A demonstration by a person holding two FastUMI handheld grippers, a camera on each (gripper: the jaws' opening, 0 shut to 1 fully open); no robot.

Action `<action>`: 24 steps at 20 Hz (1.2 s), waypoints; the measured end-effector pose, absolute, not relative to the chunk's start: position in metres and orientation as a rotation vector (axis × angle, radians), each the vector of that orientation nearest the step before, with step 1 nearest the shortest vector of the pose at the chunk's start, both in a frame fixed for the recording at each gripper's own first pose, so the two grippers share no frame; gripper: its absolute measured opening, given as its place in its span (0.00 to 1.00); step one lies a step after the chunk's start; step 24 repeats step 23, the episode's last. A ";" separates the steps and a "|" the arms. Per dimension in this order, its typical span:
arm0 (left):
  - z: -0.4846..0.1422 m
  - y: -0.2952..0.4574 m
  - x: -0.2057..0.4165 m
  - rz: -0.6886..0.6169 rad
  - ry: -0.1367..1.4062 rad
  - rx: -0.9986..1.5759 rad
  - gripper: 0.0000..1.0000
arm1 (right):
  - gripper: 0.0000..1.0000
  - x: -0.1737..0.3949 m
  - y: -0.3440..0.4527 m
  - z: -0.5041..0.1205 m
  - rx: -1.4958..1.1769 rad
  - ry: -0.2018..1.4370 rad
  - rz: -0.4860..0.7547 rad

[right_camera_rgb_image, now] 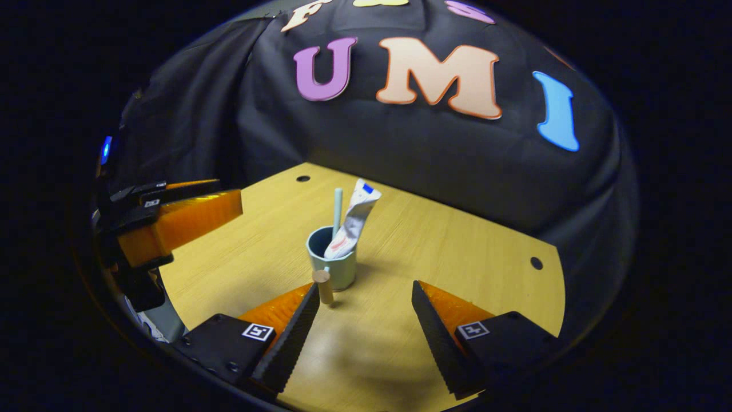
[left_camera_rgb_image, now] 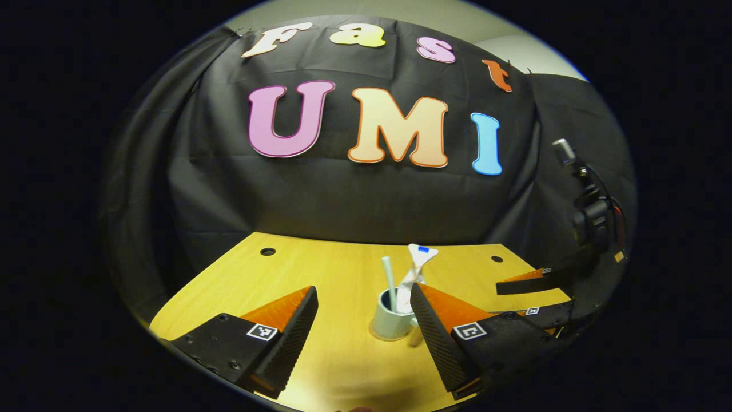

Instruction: Put the toothbrush and toothpaste on the desktop into the cup, then pick up the cup and place it on the coaster on the desktop.

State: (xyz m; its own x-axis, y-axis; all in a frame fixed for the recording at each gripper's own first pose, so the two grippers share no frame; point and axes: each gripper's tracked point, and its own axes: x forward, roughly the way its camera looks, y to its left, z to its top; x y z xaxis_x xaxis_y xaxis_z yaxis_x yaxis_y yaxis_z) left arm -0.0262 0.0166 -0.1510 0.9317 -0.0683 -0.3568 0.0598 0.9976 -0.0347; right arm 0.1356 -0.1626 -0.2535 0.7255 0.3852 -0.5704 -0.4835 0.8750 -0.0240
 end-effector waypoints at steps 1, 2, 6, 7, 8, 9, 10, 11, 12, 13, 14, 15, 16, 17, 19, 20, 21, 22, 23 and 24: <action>-0.147 0.004 -0.024 -0.070 0.359 -0.023 0.95 | 1.00 0.136 -0.180 -0.241 -0.146 0.543 0.450; -0.143 -0.010 -0.022 -0.074 0.347 -0.018 0.95 | 1.00 0.136 -0.194 -0.233 -0.121 0.510 0.426; -0.120 -0.049 -0.015 -0.072 0.285 0.023 0.95 | 1.00 0.136 -0.253 -0.188 -0.051 0.323 0.310; -0.112 -0.055 -0.016 -0.067 0.270 0.022 0.95 | 1.00 0.136 -0.264 -0.178 -0.043 0.289 0.271; -0.103 -0.055 -0.016 -0.044 0.243 0.032 0.95 | 1.00 0.134 -0.271 -0.171 -0.030 0.262 0.245; -0.093 -0.056 -0.015 -0.038 0.211 0.038 0.95 | 1.00 0.135 -0.275 -0.162 -0.015 0.235 0.224; -0.086 -0.059 -0.015 -0.042 0.191 0.038 0.96 | 1.00 0.135 -0.281 -0.152 -0.001 0.207 0.194; -0.083 -0.063 -0.016 -0.055 0.195 0.037 0.96 | 1.00 0.134 -0.283 -0.144 0.015 0.192 0.169; -0.080 -0.065 -0.017 -0.072 0.195 0.030 0.96 | 1.00 0.133 -0.284 -0.133 0.035 0.164 0.158; -0.073 -0.064 -0.017 -0.081 0.181 0.019 0.97 | 0.99 0.134 -0.285 -0.123 0.033 0.132 0.146; -0.066 -0.062 -0.016 -0.084 0.165 0.011 0.97 | 1.00 0.137 -0.288 -0.113 0.015 0.097 0.123; -0.063 -0.059 -0.017 -0.085 0.159 0.007 0.96 | 0.99 0.136 -0.291 -0.105 0.002 0.078 0.107; -0.060 -0.058 -0.017 -0.090 0.156 0.002 0.96 | 0.99 0.130 -0.290 -0.096 0.003 0.067 0.105; -0.057 -0.055 -0.017 -0.094 0.148 -0.003 0.96 | 0.99 0.128 -0.287 -0.088 0.013 0.055 0.105; -0.048 -0.048 -0.018 -0.088 0.130 -0.010 0.97 | 0.99 0.124 -0.285 -0.082 0.028 0.046 0.095; -0.046 -0.045 -0.020 -0.085 0.126 -0.013 0.95 | 0.99 0.124 -0.281 -0.081 0.036 0.045 0.092; -0.043 -0.042 -0.021 -0.082 0.118 -0.016 0.96 | 0.99 0.124 -0.281 -0.081 0.039 0.041 0.092; -0.040 -0.039 -0.022 -0.079 0.113 -0.017 0.96 | 0.99 0.124 -0.281 -0.079 0.034 0.036 0.091; -0.038 -0.035 -0.022 -0.076 0.109 -0.016 0.96 | 0.99 0.123 -0.281 -0.076 0.027 0.026 0.087; -0.038 -0.035 -0.022 -0.076 0.109 -0.016 0.96 | 0.99 0.123 -0.281 -0.076 0.027 0.026 0.087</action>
